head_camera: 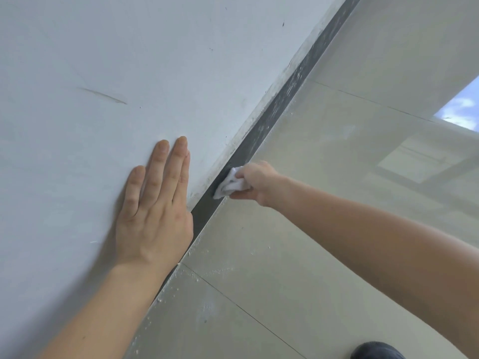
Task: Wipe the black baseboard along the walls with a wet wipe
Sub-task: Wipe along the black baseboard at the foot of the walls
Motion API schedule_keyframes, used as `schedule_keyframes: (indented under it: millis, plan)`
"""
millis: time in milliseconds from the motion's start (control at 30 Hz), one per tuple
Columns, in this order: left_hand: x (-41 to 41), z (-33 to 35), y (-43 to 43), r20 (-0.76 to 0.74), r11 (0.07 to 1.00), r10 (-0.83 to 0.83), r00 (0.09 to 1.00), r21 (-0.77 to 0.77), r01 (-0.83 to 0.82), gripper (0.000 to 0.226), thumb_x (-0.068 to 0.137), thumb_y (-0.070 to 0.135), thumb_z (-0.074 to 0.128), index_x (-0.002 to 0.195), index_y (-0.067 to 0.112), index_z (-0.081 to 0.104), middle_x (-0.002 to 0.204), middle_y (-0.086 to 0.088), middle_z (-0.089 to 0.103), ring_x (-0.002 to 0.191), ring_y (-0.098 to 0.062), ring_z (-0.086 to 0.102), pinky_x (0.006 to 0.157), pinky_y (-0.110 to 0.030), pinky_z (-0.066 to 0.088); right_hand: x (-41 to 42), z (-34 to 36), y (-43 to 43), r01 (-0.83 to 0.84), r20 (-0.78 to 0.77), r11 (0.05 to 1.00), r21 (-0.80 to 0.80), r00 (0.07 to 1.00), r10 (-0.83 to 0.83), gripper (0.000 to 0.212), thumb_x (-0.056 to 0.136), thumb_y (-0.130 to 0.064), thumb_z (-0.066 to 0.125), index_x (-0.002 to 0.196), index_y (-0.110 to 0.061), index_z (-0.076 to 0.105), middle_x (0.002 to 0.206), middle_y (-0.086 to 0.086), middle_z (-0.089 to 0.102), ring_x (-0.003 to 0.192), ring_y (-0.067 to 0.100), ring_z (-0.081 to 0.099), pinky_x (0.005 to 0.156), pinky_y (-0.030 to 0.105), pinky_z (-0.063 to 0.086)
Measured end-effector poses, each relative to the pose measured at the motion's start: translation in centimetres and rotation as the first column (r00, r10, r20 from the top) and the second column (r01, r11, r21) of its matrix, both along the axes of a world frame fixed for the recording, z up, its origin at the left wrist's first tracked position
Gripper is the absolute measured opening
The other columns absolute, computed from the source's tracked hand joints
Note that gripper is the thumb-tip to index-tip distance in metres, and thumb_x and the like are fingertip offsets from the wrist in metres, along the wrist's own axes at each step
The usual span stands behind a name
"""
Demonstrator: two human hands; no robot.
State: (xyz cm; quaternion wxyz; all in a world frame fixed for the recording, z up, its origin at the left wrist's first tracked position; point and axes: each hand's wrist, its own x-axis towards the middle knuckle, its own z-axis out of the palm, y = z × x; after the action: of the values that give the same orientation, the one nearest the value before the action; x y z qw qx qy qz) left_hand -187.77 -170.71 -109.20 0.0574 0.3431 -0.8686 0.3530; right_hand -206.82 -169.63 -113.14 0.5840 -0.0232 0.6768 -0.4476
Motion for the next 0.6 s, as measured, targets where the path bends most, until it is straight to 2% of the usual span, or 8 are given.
schedule_keyframes:
  millis: [67, 100, 167, 233, 300, 433, 500, 600]
  plan:
    - [0.0, 0.0, 0.0, -0.006, 1.0, -0.008, 1.0, 0.009, 0.008, 0.08, 0.079, 0.015, 0.037, 0.152, 0.009, 0.005, 0.16, 0.001, 0.001, 0.145, -0.019, -0.002, 0.115, -0.034, -0.013, 0.3, 0.3, -1.1, 0.023, -0.072, 0.999, -0.049, 0.997, -0.026, 0.026, 0.092, 0.0, 0.044, 0.117, 0.001, 0.05, 0.118, 0.024, 0.057, 0.08, 0.028, 0.056, 0.084, 0.04, 0.057]
    - [0.0, 0.0, 0.0, -0.008, 1.0, -0.006, 1.0, 0.022, 0.007, 0.08, 0.079, 0.015, 0.037, 0.152, 0.009, 0.005, 0.16, 0.001, 0.0, 0.146, -0.019, -0.003, 0.116, -0.034, -0.014, -0.3, 0.5, -1.3, 0.073, -0.099, 0.994, -0.087, 0.992, -0.081, 0.027, 0.091, 0.001, 0.045, 0.118, 0.001, 0.05, 0.119, 0.026, 0.055, 0.08, 0.028, 0.055, 0.082, 0.038, 0.057]
    - [0.0, 0.0, 0.0, -0.022, 0.999, 0.002, 1.0, 0.045, -0.001, 0.081, 0.079, 0.014, 0.038, 0.152, 0.009, 0.005, 0.16, 0.001, -0.001, 0.146, -0.018, -0.007, 0.116, -0.033, -0.016, -2.2, 0.8, -1.0, 0.193, -0.057, 0.957, -0.218, 0.976, -0.209, 0.028, 0.089, 0.005, 0.042, 0.116, 0.006, 0.05, 0.1, 0.028, 0.062, 0.074, 0.03, 0.058, 0.073, 0.031, 0.057]
    - [0.0, 0.1, 0.1, -0.037, 0.996, 0.023, 0.999, 0.092, -0.019, 0.084, 0.075, 0.013, 0.041, 0.152, 0.01, 0.008, 0.16, 0.001, -0.001, 0.146, -0.017, -0.011, 0.116, -0.034, -0.017, -4.4, 1.5, 0.2, 0.321, 0.024, 0.892, -0.318, 0.944, -0.33, 0.024, 0.088, 0.009, 0.041, 0.109, 0.009, 0.051, 0.083, 0.028, 0.069, 0.078, 0.032, 0.067, 0.073, 0.027, 0.058]
    - [-0.4, 0.4, 0.4, -0.013, 0.988, 0.038, 0.999, 0.151, -0.036, 0.09, 0.069, 0.009, 0.048, 0.151, 0.008, 0.009, 0.16, -0.002, 0.0, 0.145, -0.017, -0.015, 0.115, -0.036, -0.018, -6.7, 2.5, 1.7, 0.397, 0.031, 0.869, -0.295, 0.913, -0.406, 0.022, 0.088, 0.007, 0.045, 0.108, 0.011, 0.054, 0.087, 0.026, 0.069, 0.086, 0.029, 0.07, 0.079, 0.031, 0.059]
    - [-2.7, 1.9, 0.5, 0.108, 0.982, 0.037, 0.993, 0.18, -0.056, 0.099, 0.067, 0.015, 0.058, 0.149, 0.007, 0.003, 0.159, -0.011, 0.0, 0.145, -0.021, -0.012, 0.116, -0.04, -0.015, -8.7, 5.1, 6.2, 0.277, -0.053, 0.935, -0.22, 0.954, -0.295, 0.013, 0.088, 0.002, 0.053, 0.1, -0.001, 0.058, 0.094, 0.013, 0.059, 0.082, 0.024, 0.065, 0.077, 0.033, 0.059]
    - [-5.5, 3.4, 0.2, 0.125, 0.985, -0.013, 0.992, 0.171, -0.008, 0.094, 0.071, 0.016, 0.049, 0.149, 0.008, -0.004, 0.158, -0.01, -0.008, 0.143, -0.021, -0.022, 0.114, -0.038, -0.021, -9.8, 5.9, 8.0, 0.182, -0.095, 0.964, -0.196, 0.975, -0.203, 0.019, 0.087, -0.002, 0.056, 0.106, -0.003, 0.058, 0.102, 0.013, 0.059, 0.082, 0.025, 0.065, 0.073, 0.032, 0.059]
    - [-10.9, 5.8, -0.6, 0.113, 0.981, -0.072, 0.991, 0.186, 0.05, 0.084, 0.079, 0.016, 0.036, 0.142, 0.01, -0.02, 0.152, -0.007, -0.028, 0.139, -0.024, -0.031, 0.107, -0.036, -0.031, -12.2, 7.3, 9.4, 0.092, -0.159, 0.978, -0.186, 0.98, -0.122, 0.015, 0.087, -0.004, 0.056, 0.102, -0.007, 0.058, 0.099, 0.011, 0.06, 0.081, 0.024, 0.064, 0.065, 0.029, 0.057]
